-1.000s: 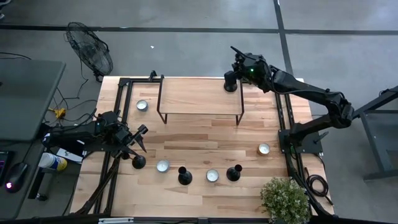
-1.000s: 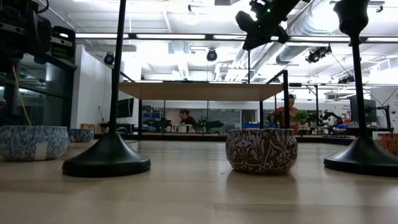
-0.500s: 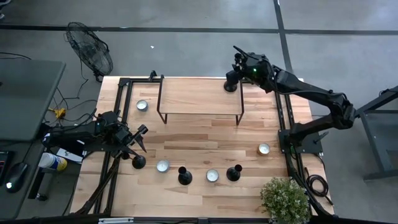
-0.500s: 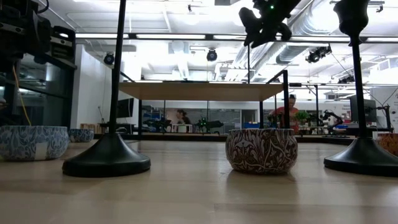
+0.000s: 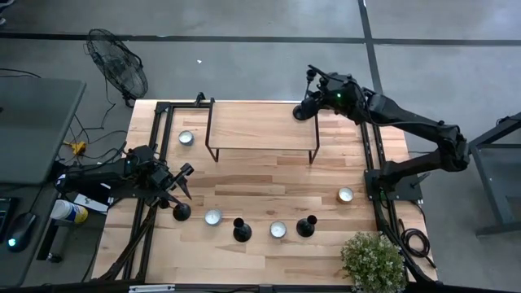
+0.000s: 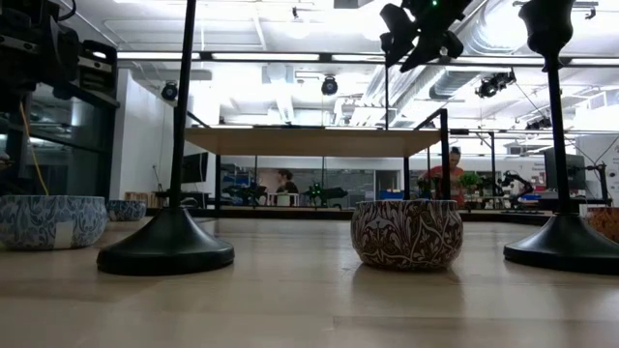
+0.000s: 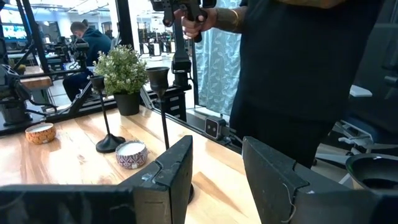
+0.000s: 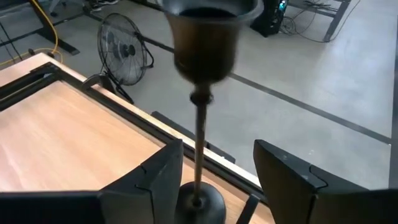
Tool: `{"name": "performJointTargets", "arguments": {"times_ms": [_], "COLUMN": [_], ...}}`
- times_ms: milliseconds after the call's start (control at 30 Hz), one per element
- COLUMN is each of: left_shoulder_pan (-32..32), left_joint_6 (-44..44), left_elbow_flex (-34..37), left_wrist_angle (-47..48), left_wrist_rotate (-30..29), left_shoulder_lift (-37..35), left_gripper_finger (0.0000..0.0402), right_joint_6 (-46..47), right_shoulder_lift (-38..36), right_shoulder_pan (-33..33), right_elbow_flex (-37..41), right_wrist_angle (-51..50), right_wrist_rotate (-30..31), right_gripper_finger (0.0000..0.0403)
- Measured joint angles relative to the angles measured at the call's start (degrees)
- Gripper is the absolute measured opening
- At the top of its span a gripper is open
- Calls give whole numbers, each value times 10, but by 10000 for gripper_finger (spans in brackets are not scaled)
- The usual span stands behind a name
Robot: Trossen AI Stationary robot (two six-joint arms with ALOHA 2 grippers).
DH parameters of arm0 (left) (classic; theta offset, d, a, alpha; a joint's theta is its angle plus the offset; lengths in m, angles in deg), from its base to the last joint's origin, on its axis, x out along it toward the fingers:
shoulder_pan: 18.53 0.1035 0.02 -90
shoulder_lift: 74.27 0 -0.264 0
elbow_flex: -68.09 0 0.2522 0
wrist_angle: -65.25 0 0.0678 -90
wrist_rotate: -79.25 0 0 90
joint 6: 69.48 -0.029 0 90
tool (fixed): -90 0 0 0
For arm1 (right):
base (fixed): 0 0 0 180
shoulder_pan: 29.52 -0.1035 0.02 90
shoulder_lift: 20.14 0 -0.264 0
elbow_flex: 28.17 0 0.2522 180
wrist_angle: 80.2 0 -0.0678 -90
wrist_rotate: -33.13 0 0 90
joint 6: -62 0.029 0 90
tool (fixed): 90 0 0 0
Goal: Pick & Place candle stick holders
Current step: Put the black candle holder on the shelf and align it with the other black candle holder
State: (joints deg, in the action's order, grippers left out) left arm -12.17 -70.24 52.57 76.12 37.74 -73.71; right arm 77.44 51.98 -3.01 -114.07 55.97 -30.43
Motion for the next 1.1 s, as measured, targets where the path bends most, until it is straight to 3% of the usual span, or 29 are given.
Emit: {"name": "performJointTargets", "arguments": {"times_ms": [467,933,1100], "left_shoulder_pan": [0,0,0], "left_joint_6": [0,0,0], "left_elbow_flex": [0,0,0], "left_wrist_angle": [0,0,0], "left_wrist_rotate": [0,-2,-2], "left_shoulder_lift": [0,0,0], "left_gripper_finger": [137,137,137], "right_joint_6": [38,143,149], "right_shoulder_lift": [-24,-96,-118], "right_shoulder_pan": [-69,-261,-339], "right_elbow_flex": [0,0,23], "right_wrist_angle": [-78,-274,-310], "right_wrist_rotate": [1,-35,-88], "right_gripper_finger": [191,191,191]}}
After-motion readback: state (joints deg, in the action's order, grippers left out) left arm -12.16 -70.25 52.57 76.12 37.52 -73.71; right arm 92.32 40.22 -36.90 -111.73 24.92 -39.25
